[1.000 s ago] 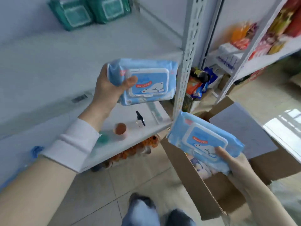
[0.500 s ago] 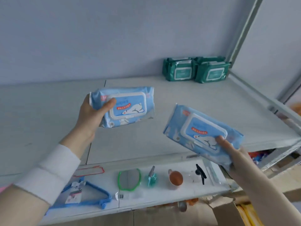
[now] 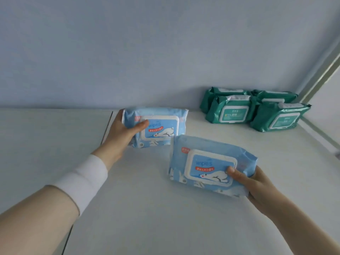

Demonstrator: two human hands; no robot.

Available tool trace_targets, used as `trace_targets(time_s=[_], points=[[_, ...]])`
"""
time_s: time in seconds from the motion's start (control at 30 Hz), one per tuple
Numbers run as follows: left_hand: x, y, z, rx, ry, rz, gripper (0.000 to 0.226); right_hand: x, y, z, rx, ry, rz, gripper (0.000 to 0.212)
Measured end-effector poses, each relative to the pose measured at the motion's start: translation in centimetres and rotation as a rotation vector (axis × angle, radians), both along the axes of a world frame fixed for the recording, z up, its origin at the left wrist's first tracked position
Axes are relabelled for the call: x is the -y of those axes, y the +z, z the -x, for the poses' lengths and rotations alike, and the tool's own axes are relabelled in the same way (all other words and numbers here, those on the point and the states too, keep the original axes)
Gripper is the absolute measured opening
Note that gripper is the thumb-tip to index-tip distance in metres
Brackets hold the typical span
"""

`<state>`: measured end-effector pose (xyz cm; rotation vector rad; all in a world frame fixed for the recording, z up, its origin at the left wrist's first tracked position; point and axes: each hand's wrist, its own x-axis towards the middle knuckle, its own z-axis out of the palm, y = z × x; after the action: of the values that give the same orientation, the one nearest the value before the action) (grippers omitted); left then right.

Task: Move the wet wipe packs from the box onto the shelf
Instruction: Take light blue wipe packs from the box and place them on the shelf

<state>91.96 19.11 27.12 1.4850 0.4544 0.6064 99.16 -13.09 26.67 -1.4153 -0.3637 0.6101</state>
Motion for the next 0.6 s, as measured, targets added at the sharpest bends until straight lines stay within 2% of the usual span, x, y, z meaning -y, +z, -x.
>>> trace_targets(time_s=[0.17, 0.3, 0.43, 0.6], points=[[-2.0, -0.6, -7.9, 0.044, -0.052, -0.028, 0.037, -4.5, -0.7, -7.0, 0.113, 0.053, 0.066, 0.04], [-2.6, -0.8, -12.8, 0.041, -0.15, -0.086, 0.029, -6.9, -1.1, -11.4, 0.225, 0.026, 0.162, 0.05], [-2.7, -0.4, -14.9, -0.046, -0.249, -0.072, 0.034, -8.2, -1.9, -14.5, 0.301, -0.009, 0.202, 0.036], [-3.7, 0.8, -15.2, -0.191, -0.343, -0.008, 0.052, -9.4, -2.0, -15.9, 0.471, -0.077, 0.298, 0.039]])
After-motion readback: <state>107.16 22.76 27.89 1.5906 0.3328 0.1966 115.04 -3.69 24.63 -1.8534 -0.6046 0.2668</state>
